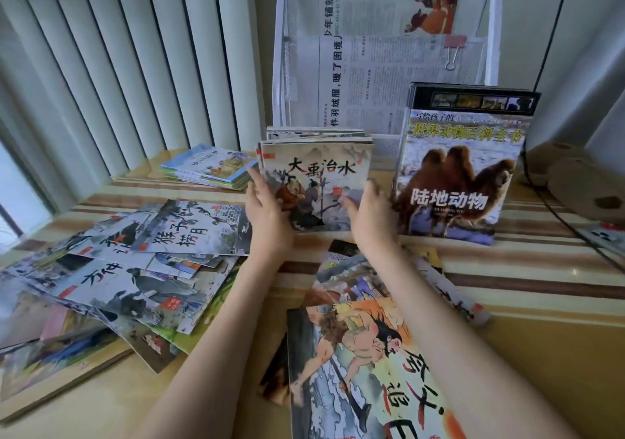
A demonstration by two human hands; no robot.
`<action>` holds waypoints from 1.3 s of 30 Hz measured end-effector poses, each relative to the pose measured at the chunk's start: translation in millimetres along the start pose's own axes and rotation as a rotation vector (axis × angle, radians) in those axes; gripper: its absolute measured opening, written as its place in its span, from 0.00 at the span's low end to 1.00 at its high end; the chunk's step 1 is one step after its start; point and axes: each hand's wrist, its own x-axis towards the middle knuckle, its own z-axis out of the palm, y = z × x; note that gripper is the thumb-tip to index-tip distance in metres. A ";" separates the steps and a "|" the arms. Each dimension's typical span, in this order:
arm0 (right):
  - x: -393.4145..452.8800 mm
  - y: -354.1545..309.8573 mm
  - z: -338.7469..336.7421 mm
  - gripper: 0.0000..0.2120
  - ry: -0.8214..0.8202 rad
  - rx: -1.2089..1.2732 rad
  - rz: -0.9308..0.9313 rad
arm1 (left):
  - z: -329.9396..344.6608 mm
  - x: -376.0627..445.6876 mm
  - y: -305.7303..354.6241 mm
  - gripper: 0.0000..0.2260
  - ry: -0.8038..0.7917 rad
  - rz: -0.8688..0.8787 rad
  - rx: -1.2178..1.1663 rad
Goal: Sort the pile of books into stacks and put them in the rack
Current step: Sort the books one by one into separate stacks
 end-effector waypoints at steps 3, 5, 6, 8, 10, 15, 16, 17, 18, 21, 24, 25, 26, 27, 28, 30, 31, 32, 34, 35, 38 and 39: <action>-8.2 10.5 20.5 0.22 -0.080 -0.108 0.045 | 9.6 -8.0 -6.5 0.38 -0.228 -0.110 0.023; -5.8 15.9 19.8 0.20 -0.100 -0.084 0.052 | 13.9 -6.8 -5.4 0.37 -0.195 -0.131 -0.001; -4.4 17.8 18.0 0.20 -0.112 -0.066 0.048 | 14.4 -6.2 -5.0 0.36 -0.164 -0.126 0.006; -4.4 19.3 14.6 0.19 -0.131 -0.098 0.041 | 12.7 -5.9 -5.5 0.34 -0.132 -0.127 0.035; -7.3 17.4 13.9 0.22 -0.127 -0.176 0.050 | 10.2 -8.5 -3.3 0.33 -0.159 -0.145 0.041; -12.9 13.1 -5.2 0.24 0.021 -0.049 0.109 | 5.8 -16.2 11.9 0.33 -0.127 -0.083 0.108; -16.5 15.5 -13.8 0.22 0.039 -0.037 0.090 | 4.5 -18.3 15.7 0.32 -0.069 -0.027 0.139; -21.5 19.8 -22.1 0.20 0.025 -0.073 0.070 | 2.9 -21.4 21.8 0.31 -0.011 0.036 0.170; -28.3 25.8 -29.9 0.19 -0.014 -0.154 0.062 | 2.3 -24.6 28.2 0.26 0.032 0.101 0.213; -52.2 41.4 -54.0 0.24 -0.209 -0.398 0.185 | -8.4 -34.4 51.6 0.09 -0.264 0.177 0.369; -78.0 46.2 -75.1 0.28 -0.221 -0.442 0.230 | -26.1 -41.5 63.7 0.15 -0.933 0.116 0.456; -85.9 46.3 -79.5 0.28 -0.203 -0.450 0.211 | -34.6 -43.1 66.7 0.20 -1.053 0.112 0.453; -92.7 46.5 -82.1 0.29 -0.203 -0.448 0.202 | -42.6 -44.1 68.4 0.26 -1.124 0.105 0.460; -98.2 46.3 -83.2 0.30 -0.224 -0.449 0.208 | -50.0 -44.4 68.9 0.33 -1.173 0.098 0.491; -102.1 46.4 -82.7 0.31 -0.254 -0.456 0.219 | -55.9 -44.8 68.7 0.40 -1.214 0.094 0.534; -105.2 47.7 -79.8 0.32 -0.281 -0.478 0.223 | -62.8 -45.5 65.3 0.47 -1.257 0.085 0.605; -105.0 48.7 -79.0 0.32 -0.269 -0.473 0.219 | -63.4 -45.4 62.1 0.48 -1.253 0.068 0.631; -103.8 49.4 -78.8 0.32 -0.245 -0.457 0.213 | -63.3 -45.6 60.2 0.47 -1.238 0.037 0.646; -101.5 51.3 -78.2 0.31 -0.199 -0.423 0.203 | -61.5 -47.0 57.9 0.43 -1.212 -0.065 0.615; -100.6 52.1 -77.8 0.31 -0.176 -0.420 0.199 | -60.8 -47.4 58.0 0.38 -1.213 -0.115 0.579; -98.8 51.8 -77.6 0.29 -0.101 -0.415 0.174 | -64.2 -44.8 56.7 0.24 -1.236 -0.227 0.458; -97.9 52.0 -77.9 0.27 -0.077 -0.398 0.159 | -66.3 -42.6 53.5 0.20 -1.242 -0.229 0.423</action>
